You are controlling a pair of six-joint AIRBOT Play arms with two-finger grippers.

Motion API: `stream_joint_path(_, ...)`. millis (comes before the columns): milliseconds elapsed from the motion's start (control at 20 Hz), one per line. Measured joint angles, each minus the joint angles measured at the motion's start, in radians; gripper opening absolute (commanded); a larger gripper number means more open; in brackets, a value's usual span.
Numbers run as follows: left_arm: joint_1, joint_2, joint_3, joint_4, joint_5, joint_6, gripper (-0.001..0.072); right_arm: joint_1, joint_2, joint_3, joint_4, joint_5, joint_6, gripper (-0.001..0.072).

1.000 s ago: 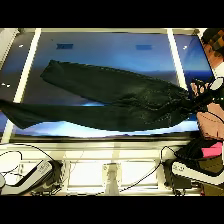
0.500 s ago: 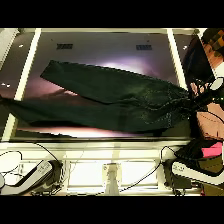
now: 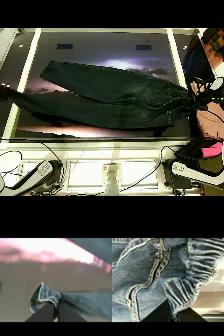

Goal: Fold the clothes and pants, and hang the long-sleeved shirts on hangers.

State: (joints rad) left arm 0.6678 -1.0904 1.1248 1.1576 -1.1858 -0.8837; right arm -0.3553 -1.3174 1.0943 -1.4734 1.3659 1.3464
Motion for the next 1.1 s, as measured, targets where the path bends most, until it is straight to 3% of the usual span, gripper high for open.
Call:
stream_joint_path(200,-0.002,0.000,-0.121,0.220,-0.145,-0.026,0.0028,0.000,0.000,0.000,0.002,-0.016,-0.001,0.0039)
stream_joint_path(350,0.000,0.000,-0.236,0.303,-0.227,-0.031,0.0031,0.000,0.000,0.000,0.002,-0.021,-0.003,0.0039)
stream_joint_path(400,0.000,0.000,-0.270,0.330,-0.246,-0.033,0.0076,0.000,0.000,0.000,0.002,-0.022,-0.004,0.0038)
stream_joint_path(500,0.001,0.000,-0.312,0.382,-0.274,-0.034,0.0374,0.000,0.000,0.000,0.002,-0.023,-0.005,0.0039)
stream_joint_path(550,0.001,0.000,-0.323,0.407,-0.278,-0.042,0.0452,0.000,0.000,0.000,0.002,-0.023,-0.005,0.0039)
stream_joint_path(850,0.042,0.000,-0.289,0.465,-0.241,-0.094,0.0490,0.000,0.000,0.000,-0.001,-0.023,-0.006,0.0039)
stream_joint_path(1100,0.113,-0.001,-0.200,0.391,-0.127,-0.105,0.0490,0.000,0.000,0.000,-0.028,0.019,-0.006,0.0039)
